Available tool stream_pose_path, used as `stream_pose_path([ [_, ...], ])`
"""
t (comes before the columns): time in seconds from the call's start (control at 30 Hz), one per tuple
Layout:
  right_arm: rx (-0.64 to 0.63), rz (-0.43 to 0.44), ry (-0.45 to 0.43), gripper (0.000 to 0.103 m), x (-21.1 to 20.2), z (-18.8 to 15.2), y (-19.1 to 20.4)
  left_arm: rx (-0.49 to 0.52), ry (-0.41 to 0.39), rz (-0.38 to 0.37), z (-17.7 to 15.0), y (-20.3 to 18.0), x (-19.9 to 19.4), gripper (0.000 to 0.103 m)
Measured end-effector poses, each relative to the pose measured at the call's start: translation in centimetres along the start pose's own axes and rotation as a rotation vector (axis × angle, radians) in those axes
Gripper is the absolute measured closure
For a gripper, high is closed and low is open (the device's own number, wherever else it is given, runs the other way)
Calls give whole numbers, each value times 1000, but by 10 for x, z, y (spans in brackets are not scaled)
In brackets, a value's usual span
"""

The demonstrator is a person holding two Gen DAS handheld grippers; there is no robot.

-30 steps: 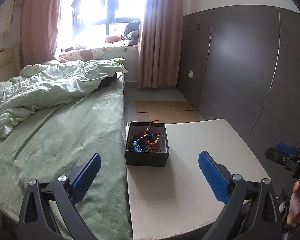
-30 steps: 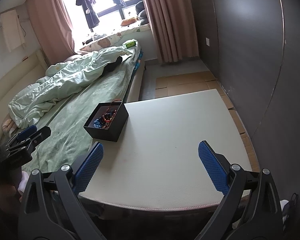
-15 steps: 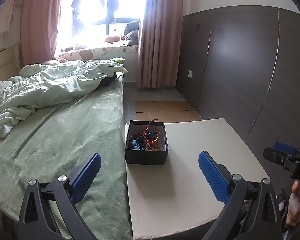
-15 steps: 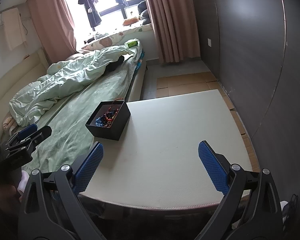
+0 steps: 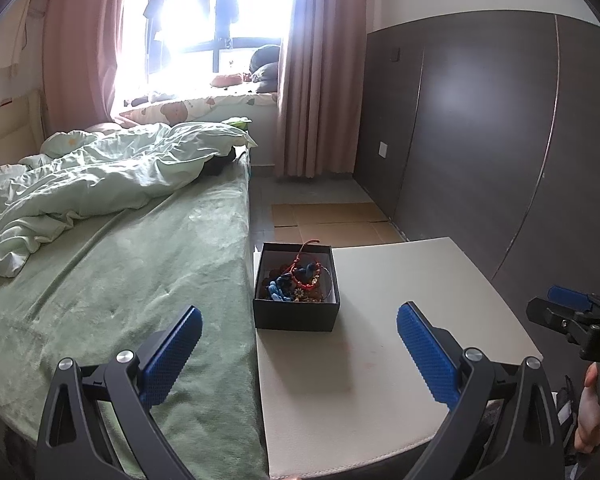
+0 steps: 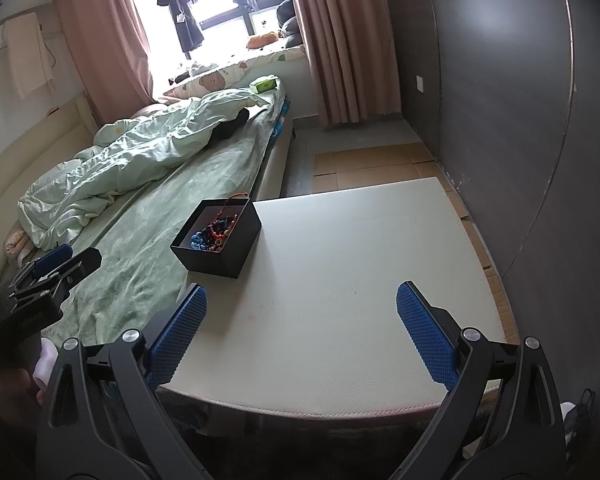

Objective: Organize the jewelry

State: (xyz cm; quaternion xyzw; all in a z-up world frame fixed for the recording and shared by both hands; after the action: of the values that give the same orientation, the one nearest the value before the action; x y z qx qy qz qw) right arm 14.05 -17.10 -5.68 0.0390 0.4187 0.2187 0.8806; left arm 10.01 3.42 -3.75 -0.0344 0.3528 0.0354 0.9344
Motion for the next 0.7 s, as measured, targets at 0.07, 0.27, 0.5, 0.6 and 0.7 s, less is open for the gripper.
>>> stream_pose_path([
  [0.07, -2, -2, 0, 8, 0, -1, 1, -1, -1, 0, 0, 0, 0, 8],
  [0.27, -2, -1, 0, 8, 0, -1, 1, -11, 7, 3, -1, 2, 1, 8],
  [0.5, -1, -1, 1, 8, -1, -1, 1, -13, 10, 4, -2, 1, 1, 8],
  [0.6, -2, -2, 1, 8, -1, -1, 1, -9, 16, -2, -2, -1, 2, 8],
  [0.7, -3, -2, 2, 8, 0, -2, 1, -12, 20, -6, -3, -1, 2, 8],
])
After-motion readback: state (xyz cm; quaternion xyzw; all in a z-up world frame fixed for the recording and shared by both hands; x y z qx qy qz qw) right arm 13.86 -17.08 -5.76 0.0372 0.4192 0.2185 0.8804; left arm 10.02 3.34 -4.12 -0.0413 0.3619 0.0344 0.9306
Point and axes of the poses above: each gripper's, at about its wrist camera, not at the fingertips, and x roughly the way its jaws point, y to its left, z to its top, the point moved 10 cm from there along x, roughly the way its jaws point, and after that the axes turned 7 degrees about y, right-handed, at the moved point
